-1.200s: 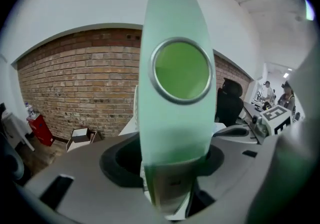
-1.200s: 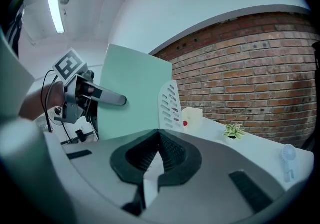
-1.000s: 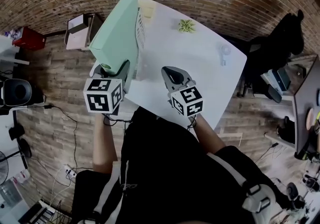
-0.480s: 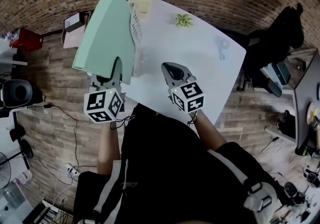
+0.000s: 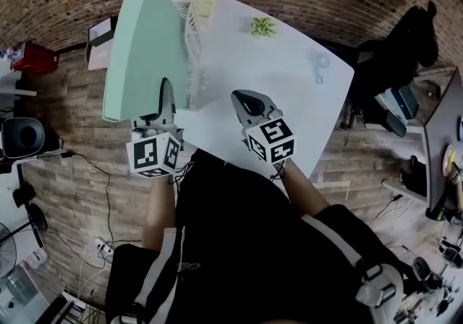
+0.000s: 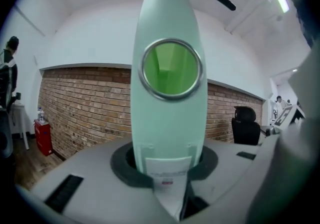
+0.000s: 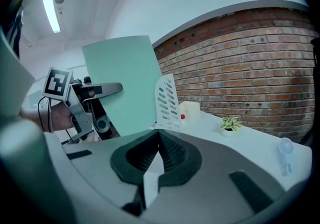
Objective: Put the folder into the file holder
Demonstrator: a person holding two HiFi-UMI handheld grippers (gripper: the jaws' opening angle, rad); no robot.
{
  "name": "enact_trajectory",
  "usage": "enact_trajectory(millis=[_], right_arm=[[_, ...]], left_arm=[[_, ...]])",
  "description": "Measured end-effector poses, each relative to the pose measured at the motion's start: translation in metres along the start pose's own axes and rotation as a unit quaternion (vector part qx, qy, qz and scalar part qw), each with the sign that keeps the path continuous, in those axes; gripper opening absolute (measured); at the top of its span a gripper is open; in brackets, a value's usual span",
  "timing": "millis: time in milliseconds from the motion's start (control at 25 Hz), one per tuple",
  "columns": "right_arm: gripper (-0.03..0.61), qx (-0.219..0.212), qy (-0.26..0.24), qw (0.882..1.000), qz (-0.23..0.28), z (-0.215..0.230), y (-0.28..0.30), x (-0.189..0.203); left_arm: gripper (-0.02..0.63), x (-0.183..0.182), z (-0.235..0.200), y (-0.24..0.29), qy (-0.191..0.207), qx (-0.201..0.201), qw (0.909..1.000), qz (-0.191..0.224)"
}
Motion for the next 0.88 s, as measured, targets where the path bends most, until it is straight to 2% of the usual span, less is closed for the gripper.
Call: enact_trajectory(millis=[200, 680, 880], right_arm=[[0.009, 0.004, 0.004, 1.0, -0.003, 0.003, -0.001, 0.004], [0.009, 0.001, 0.006, 1.0, -0.005, 0.0, 0.001, 0.008], [0.009, 0.002, 0.004, 1.0, -0.008, 0.001, 0.002, 0.009]], left_arm=[[0.123, 0.008, 0.005, 0.008, 0.004, 0.008, 0.9999, 0.007], [0.124, 0.021, 0.01, 0.001, 0.009, -0.003, 0.9999, 0.012], [0.124, 0.03, 0.011, 0.004, -0.004, 0.0, 1.0, 0.009]])
Point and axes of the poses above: the fingertips, and each gripper's own axes: y forward along the fingers, z to its right, x out of its underside, the point moved 3 cm from there along -y, backward along the fingers, and after that the axes turned 14 degrees about y, right-handed, at the moved point
